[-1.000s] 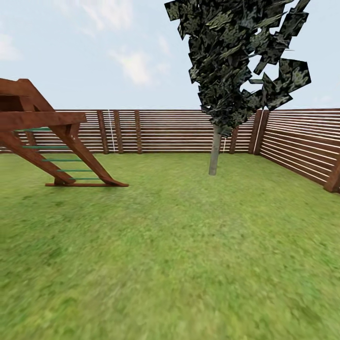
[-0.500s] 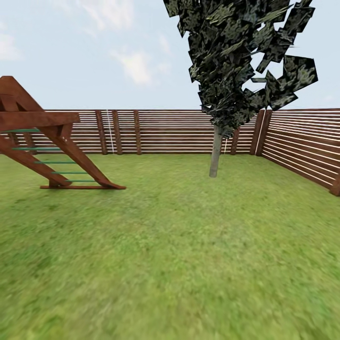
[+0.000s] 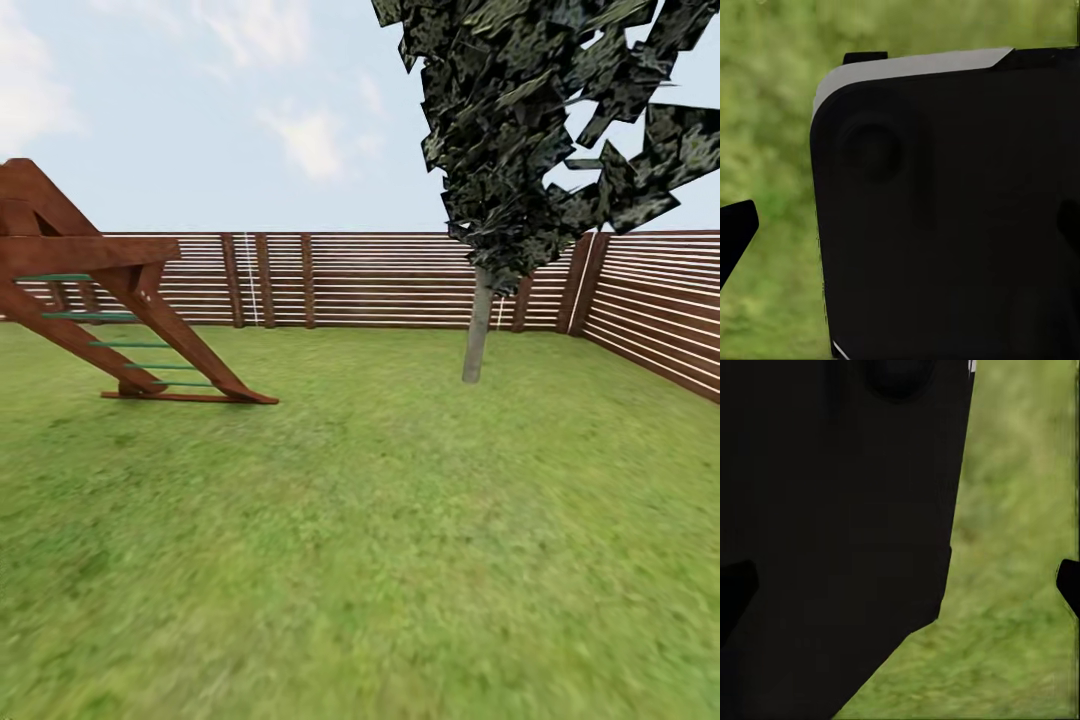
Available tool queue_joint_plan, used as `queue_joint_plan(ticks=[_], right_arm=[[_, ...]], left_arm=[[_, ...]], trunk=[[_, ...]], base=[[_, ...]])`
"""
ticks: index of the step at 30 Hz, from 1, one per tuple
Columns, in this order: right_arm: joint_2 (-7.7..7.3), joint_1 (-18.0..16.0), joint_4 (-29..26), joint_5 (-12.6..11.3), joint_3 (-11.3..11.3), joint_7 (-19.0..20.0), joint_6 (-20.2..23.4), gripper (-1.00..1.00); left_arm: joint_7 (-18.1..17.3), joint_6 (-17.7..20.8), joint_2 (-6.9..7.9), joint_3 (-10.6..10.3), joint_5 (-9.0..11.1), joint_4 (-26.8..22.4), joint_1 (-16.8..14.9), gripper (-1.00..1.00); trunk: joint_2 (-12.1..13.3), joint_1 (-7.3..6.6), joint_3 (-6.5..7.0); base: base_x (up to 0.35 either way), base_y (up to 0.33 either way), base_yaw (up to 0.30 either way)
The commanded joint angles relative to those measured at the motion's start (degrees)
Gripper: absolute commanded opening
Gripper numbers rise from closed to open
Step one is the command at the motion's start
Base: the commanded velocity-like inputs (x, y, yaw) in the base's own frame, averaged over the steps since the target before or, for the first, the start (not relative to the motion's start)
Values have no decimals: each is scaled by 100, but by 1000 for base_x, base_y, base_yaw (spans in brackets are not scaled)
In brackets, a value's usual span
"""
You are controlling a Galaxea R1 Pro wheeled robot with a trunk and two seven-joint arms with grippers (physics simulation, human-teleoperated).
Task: Take the three Easter eggs out of the wicker basket on the lawn in the garden, then place them on the lawn next to a single tree (choose any tree) so that all three eggs are next to the same tree and none are left in the basket.
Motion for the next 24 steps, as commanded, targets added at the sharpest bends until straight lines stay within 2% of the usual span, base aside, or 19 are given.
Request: queue_joint_plan(ticks=[1,24], right_arm=[[-1,-4,6,46,-5,-3,2,100],[-1,-3,6,46,-3,-3,3,100]], left_arm=[[-2,7,0,2,-20,-14,4,100],[-2,7,0,2,-20,-14,5,100]], trunk=[[-2,3,-4],[-2,3,-4]], base=[[313,-107,154],[313,-109,13]])
